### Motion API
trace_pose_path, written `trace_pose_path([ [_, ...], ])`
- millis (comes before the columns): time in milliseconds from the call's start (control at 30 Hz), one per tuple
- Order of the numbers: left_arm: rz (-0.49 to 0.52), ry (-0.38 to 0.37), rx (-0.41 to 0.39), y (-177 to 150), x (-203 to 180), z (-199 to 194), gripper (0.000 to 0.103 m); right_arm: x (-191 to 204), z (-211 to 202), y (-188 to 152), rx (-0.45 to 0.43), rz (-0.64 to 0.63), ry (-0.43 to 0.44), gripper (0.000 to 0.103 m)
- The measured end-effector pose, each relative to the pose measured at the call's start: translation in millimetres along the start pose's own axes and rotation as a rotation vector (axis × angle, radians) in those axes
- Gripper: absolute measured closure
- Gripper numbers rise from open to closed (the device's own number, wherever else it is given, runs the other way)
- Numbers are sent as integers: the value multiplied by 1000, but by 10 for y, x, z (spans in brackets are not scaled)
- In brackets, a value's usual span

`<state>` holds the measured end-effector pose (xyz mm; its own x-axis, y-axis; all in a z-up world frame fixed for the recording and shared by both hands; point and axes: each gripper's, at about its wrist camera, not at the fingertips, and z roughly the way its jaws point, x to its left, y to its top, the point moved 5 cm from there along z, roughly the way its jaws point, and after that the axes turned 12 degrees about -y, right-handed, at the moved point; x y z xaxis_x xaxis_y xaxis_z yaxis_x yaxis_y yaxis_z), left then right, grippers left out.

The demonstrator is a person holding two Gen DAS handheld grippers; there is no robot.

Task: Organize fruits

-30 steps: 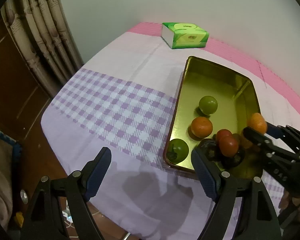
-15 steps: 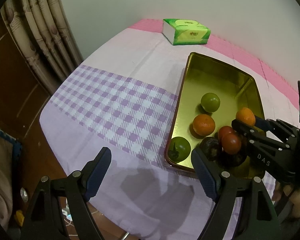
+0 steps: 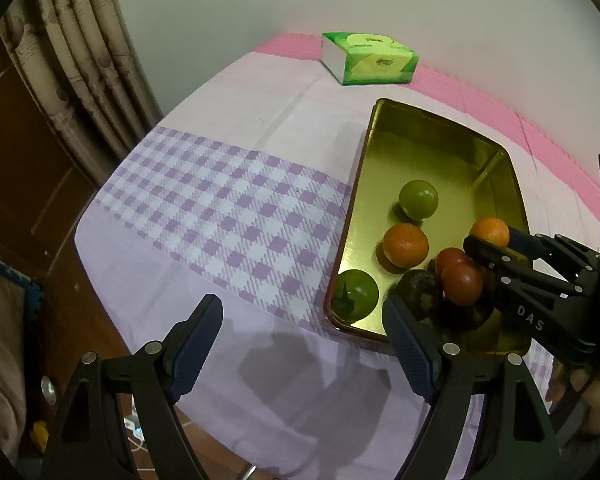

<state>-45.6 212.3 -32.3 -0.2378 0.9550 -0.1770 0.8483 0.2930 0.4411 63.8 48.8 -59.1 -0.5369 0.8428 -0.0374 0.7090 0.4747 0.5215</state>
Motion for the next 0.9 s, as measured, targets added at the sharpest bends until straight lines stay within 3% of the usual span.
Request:
trace_pose_path([
  [367, 24, 7, -2, -4, -55, 9, 21, -14, -359, -59, -50, 48, -2, 43],
  [500, 37, 0, -6, -17, -81, -10, 21, -43, -633, -92, -98, 66, -19, 16],
  [567, 37, -4, -9, -18, -88, -19, 21, -53, -738, -153, -105, 71, -32, 7],
  [700, 40, -4, -10, -18, -99, -18, 21, -77, -831, -281, -86, 89, -44, 1],
  [900, 76, -13, -12, -42, -169, -25, 21, -73, -804, -504, -23, 99, -55, 1],
])
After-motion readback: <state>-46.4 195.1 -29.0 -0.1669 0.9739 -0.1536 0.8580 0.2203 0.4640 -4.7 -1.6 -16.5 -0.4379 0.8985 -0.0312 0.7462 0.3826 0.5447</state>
